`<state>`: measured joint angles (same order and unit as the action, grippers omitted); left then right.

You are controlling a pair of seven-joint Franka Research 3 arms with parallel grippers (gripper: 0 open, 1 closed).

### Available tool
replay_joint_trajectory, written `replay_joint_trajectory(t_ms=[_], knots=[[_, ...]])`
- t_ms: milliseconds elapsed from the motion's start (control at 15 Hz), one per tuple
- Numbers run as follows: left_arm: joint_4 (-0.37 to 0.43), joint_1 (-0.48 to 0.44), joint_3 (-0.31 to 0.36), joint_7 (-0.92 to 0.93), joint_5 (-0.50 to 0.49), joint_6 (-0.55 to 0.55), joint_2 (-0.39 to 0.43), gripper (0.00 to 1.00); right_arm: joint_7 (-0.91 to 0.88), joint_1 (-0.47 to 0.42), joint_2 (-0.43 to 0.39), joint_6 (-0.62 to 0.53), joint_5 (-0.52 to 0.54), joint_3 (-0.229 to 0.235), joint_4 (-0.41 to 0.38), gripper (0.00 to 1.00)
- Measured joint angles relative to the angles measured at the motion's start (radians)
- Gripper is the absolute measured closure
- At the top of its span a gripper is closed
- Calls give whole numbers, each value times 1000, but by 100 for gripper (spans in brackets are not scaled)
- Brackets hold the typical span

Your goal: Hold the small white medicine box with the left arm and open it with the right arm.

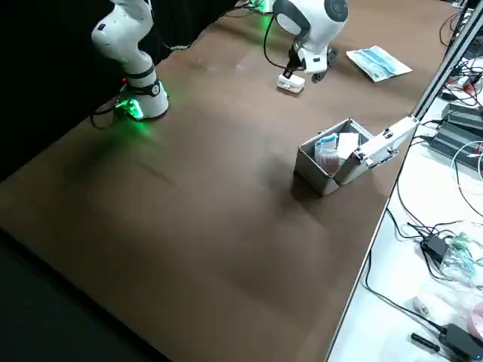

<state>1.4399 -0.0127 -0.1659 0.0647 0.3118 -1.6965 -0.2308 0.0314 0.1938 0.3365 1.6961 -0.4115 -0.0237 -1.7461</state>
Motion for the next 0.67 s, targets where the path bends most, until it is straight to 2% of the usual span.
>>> replay_joint_trajectory(t_ms=[333, 667], knots=[[0, -9, 5, 320, 265, 0, -26, 1, 0, 85, 71, 76, 0, -1, 0, 99], [1, -13, 5, 586, 451, 0, -84, 1, -23, 118, 123, 169, -7, -1, 0, 99]])
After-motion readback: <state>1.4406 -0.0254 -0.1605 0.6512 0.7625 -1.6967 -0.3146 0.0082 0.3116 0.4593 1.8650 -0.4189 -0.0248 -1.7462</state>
